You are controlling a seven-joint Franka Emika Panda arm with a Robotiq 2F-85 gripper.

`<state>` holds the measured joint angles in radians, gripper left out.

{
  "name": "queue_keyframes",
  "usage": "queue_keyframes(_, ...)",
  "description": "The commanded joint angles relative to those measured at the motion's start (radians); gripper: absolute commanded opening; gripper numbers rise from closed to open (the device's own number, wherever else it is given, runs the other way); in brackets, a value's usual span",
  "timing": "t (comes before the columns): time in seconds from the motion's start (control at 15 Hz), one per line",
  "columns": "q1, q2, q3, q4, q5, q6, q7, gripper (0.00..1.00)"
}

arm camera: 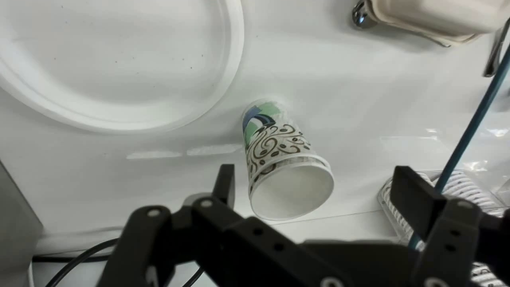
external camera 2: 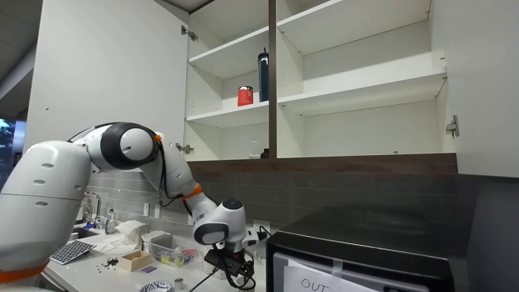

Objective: Stack the coffee cups on the bottom shelf together then place them on the counter.

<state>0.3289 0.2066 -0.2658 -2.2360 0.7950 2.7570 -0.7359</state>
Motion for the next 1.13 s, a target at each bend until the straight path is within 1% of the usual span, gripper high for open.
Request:
queue_keyframes(0.0,0.017,-0.148,-0.021,-0.122,-0.08,-0.065,0.057,1.0)
queue_keyframes(0.27,0.004,-0.272,-0.015,-0.214,-0.1,-0.079,0.049,1.0)
queue_keyframes(0.47,-0.002,-0.376,-0.009,-0.299,-0.089,-0.048,0.024,1.0)
queue_keyframes(0.53,0.001,-0.276,-0.008,-0.213,-0.07,-0.051,0.026,1.0)
queue_keyframes(0.73,-0.001,-0.347,-0.008,-0.267,-0.071,-0.051,0.024,1.0)
queue_keyframes(1.07,-0.001,-0.36,-0.008,-0.28,-0.071,-0.051,0.024,1.0)
